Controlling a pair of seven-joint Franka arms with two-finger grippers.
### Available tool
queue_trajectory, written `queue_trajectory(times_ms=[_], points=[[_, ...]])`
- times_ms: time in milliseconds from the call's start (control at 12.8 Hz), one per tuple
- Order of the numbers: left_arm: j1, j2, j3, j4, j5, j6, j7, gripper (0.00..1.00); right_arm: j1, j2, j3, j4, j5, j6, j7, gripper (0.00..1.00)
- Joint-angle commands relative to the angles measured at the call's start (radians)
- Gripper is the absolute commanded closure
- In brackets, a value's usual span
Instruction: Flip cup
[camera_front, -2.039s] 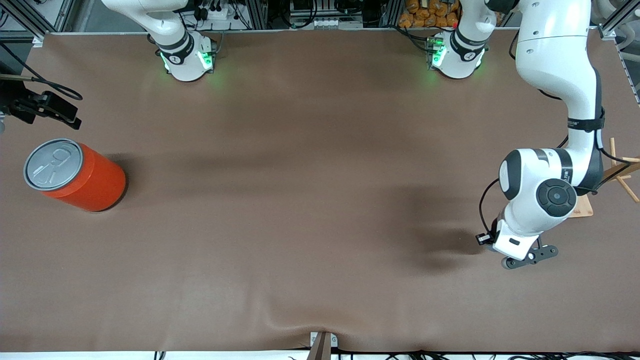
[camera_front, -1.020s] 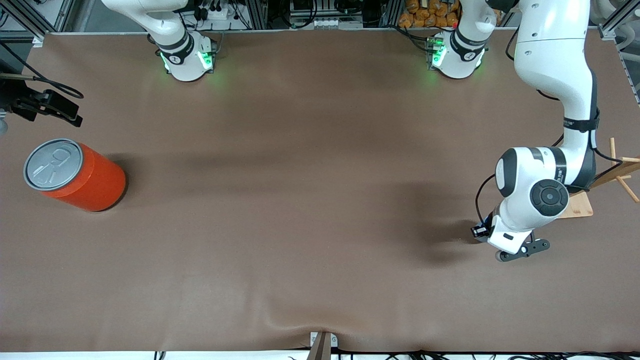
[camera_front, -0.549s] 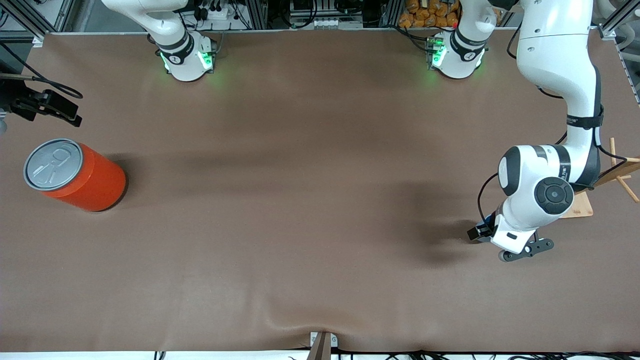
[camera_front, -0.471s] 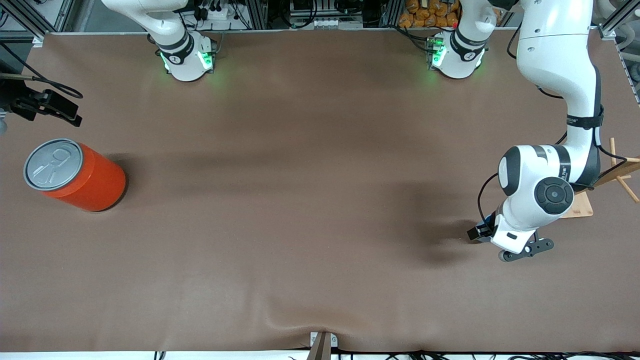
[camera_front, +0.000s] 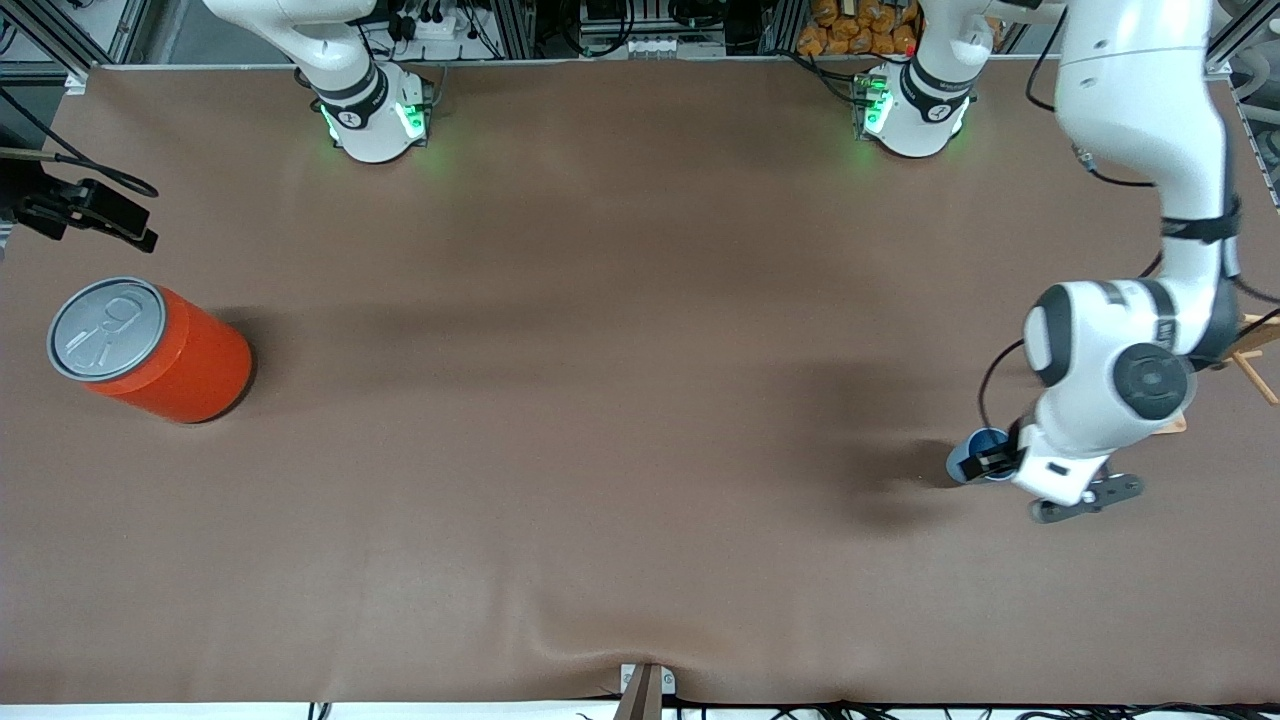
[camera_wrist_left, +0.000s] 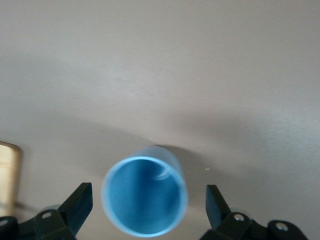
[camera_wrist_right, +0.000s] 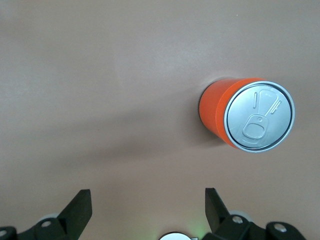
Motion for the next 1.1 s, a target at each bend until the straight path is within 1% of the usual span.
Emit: queue_trajectory(times_ms=[0,235,784,1020], points=[[0.080,-0.125,-0.008,-0.113,0.013,-0.006,0.138,0.00,-0.024,0.008,0.010,0.022,0.009,-0.017,-0.010,0.00],[0.146,-0.174,-0.009,-0.149,0.013,-0.008,0.264,0.00,-0.024,0.008,0.010,0.022,0.009,-0.017,-0.010,0.00],[0.138,-0.174,-0.011,-0.148,0.018,-0.006,0.292,0.00,-0.023,0.009,0.009,0.022,0.009,-0.020,-0.010,0.00],[0.146,-0.185,-0.011,-0.150,0.016,-0.008,0.352,0.00,-0.064,0.008,0.012,0.022,0.064,-0.022,-0.030,0.00]])
